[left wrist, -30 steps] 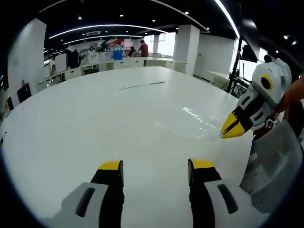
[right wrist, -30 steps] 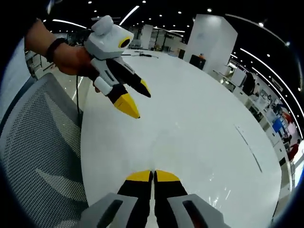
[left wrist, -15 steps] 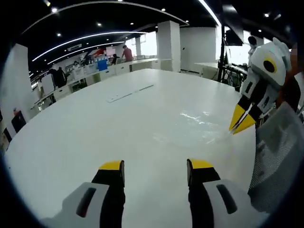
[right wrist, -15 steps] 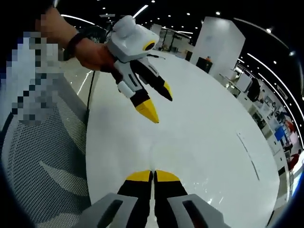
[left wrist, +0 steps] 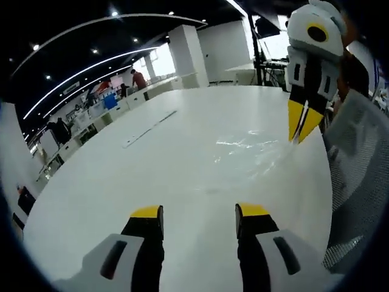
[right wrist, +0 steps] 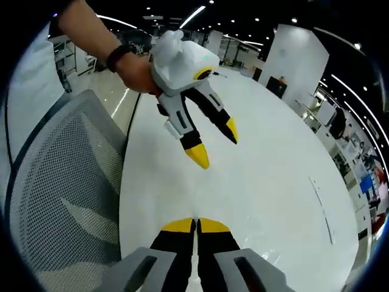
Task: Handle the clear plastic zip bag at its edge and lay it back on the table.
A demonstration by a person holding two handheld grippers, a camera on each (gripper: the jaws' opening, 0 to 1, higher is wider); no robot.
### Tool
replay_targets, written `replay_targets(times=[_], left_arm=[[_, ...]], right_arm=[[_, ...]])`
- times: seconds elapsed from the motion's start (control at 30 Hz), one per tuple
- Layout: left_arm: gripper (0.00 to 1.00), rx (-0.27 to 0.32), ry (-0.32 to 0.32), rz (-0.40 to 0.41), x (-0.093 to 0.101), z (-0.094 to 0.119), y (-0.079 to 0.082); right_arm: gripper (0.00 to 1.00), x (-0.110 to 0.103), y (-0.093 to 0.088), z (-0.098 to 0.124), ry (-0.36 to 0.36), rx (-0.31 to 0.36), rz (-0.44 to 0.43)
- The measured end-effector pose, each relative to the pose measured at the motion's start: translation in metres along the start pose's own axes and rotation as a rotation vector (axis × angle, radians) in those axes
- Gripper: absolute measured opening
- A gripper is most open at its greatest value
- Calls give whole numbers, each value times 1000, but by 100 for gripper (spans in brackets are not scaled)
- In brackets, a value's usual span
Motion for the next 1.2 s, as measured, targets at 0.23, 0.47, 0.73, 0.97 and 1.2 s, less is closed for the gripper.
replay_targets(times=[0.23, 0.47, 0.73, 0.97, 1.2], left_arm=[[46, 6, -12, -58, 8, -2, 5], [37, -4, -63, -126, 15, -6, 3], [21, -52, -84, -182, 20, -5, -8], [11, -89, -96, -210, 21, -5, -19], [4, -115, -108, -195, 21, -6, -28]], right_arm=[[0, -1, 0, -1, 41, -5, 19], [0, -3, 5, -1, 61, 3, 30], [0, 0, 8, -3, 55, 13, 37], [0, 2, 8, 0, 39, 15, 37], [0, 6, 8, 4, 21, 17, 32]])
Point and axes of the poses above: the point that each gripper's makers call its tool centre point, and the gripper's own axes: z roughly backward along the fingers, x roughly to its right, y roughly out of its top, the point moved 1 cm from there along z, roughly backward along the fingers, and after that the axes turned 6 degrees about z, right-handed, at the moved point
